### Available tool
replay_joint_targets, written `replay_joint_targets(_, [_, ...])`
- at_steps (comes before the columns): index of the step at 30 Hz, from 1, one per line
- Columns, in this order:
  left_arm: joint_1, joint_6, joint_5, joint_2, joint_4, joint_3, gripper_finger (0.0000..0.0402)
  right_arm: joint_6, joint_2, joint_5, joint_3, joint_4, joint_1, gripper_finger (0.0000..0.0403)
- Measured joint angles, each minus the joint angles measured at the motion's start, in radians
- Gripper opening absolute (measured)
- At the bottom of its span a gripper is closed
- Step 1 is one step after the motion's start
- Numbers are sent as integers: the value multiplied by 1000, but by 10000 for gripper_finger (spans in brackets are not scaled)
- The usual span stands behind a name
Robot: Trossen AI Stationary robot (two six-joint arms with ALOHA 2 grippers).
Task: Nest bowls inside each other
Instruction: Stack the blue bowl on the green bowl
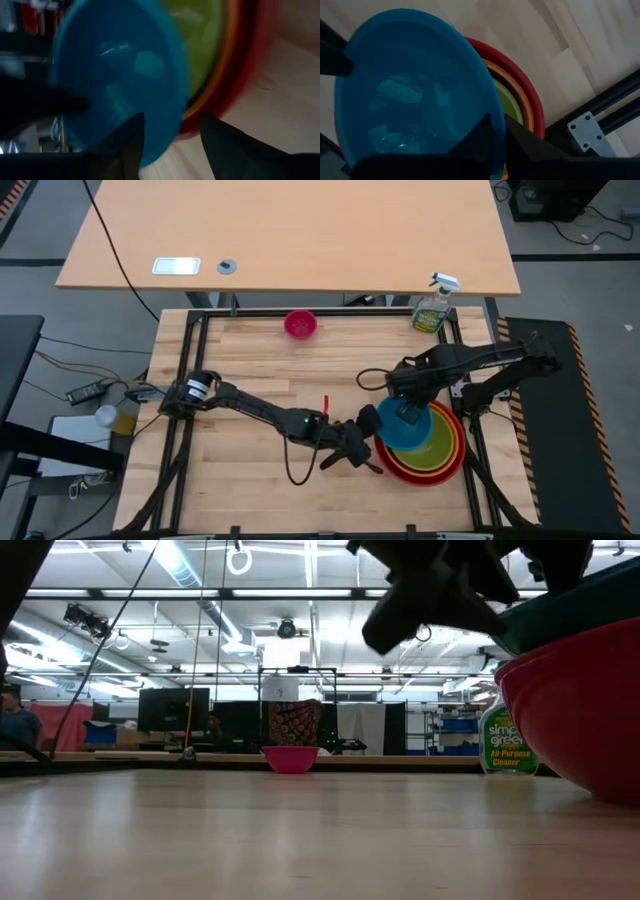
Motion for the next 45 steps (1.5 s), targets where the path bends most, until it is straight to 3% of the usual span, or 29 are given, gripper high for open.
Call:
replay_joint_targets(14, [-40, -383, -47, -75, -397, -26, 156, 19, -22, -23, -34, 4, 75, 36])
replay_joint_targets(17, [-51, -374, -122, -92, -333, -124, 155, -11, -22, -50, -88, 2, 105, 36])
replay_joint_targets(23, [-76, -340, -192, -205, -42, -411, 155, 4, -21, -77, -191, 32, 157, 35])
replay_joint_targets(31, [-112, -384, -241, -478, 223, -738, 155, 21, -19, -58, -306, 131, 168, 35])
replay_joint_targets(39, [-113, -537, -237, -816, 282, -963, 155, 90, -21, -5, -357, 162, 174, 42])
replay_joint_targets(45, [-139, -590, -232, -1034, 295, -1078, 155, 79, -21, -7, -389, 157, 174, 99])
